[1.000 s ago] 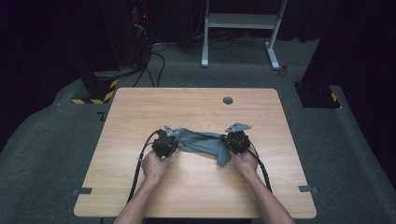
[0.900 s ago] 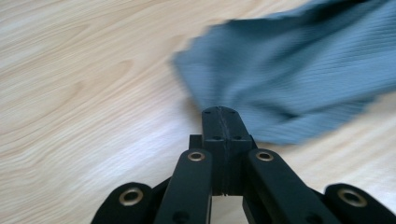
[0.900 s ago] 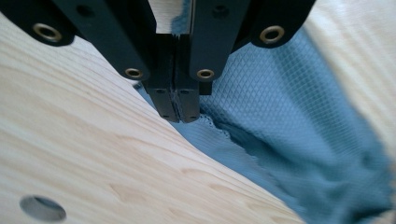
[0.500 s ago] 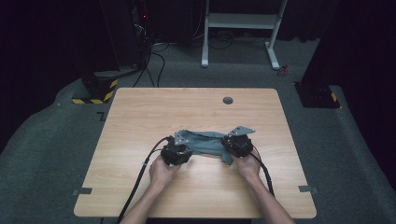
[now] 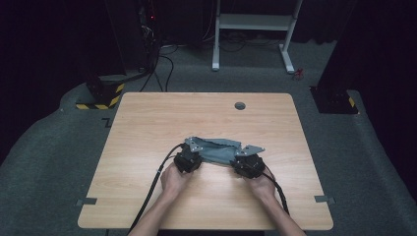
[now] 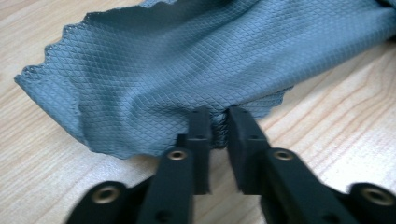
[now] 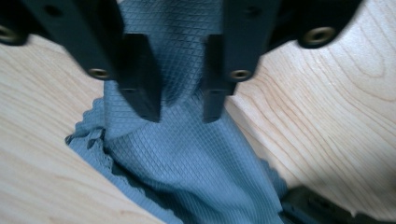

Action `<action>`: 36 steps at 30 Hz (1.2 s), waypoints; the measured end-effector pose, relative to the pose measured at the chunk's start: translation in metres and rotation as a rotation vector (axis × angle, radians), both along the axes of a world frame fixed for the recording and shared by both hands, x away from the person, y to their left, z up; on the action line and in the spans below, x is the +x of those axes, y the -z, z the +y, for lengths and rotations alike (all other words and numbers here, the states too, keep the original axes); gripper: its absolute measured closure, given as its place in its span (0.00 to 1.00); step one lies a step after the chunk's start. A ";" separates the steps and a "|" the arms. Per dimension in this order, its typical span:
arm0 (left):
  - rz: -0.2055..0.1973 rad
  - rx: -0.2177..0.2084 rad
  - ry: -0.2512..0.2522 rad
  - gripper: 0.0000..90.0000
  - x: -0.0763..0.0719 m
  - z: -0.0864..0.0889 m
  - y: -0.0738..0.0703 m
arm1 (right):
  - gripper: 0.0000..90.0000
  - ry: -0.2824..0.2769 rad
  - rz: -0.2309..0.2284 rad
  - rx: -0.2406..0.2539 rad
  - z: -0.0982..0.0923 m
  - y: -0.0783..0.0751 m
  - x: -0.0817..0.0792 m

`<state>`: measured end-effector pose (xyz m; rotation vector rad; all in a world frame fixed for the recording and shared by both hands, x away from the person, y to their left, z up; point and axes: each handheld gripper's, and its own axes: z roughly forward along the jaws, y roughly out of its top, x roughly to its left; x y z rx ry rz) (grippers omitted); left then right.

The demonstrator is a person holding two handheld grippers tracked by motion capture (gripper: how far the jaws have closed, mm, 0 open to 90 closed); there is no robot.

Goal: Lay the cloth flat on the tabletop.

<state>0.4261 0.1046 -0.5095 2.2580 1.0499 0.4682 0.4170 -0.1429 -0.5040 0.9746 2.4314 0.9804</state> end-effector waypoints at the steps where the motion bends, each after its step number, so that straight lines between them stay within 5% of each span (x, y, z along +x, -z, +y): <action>1: 0.000 0.000 0.000 0.96 0.000 0.000 0.000 | 0.83 0.000 0.000 0.000 0.000 0.000 0.000; 5: 0.005 0.000 0.019 0.98 0.001 0.002 -0.001 | 0.97 -0.001 0.010 0.001 -0.003 0.002 0.005; 13: -0.017 -0.014 0.043 0.99 -0.002 0.014 -0.013 | 0.98 0.040 -0.023 0.030 -0.011 -0.016 0.015; 21: -0.021 -0.062 0.004 0.99 0.003 0.038 -0.021 | 0.98 0.054 -0.005 0.030 -0.009 -0.018 0.024; 25: -0.021 -0.051 -0.015 0.98 0.007 0.035 -0.016 | 0.97 0.067 0.020 -0.001 -0.003 -0.010 0.033; 29: -0.018 -0.069 -0.007 0.83 0.002 0.027 -0.016 | 0.87 0.107 0.057 0.002 -0.003 -0.002 0.041; 33: -0.057 -0.059 0.067 0.84 -0.020 0.010 -0.023 | 0.85 0.056 -0.012 0.046 -0.007 -0.014 0.022; 36: -0.039 -0.082 0.079 0.83 -0.026 0.005 -0.022 | 0.84 0.010 -0.038 0.038 -0.003 -0.017 0.012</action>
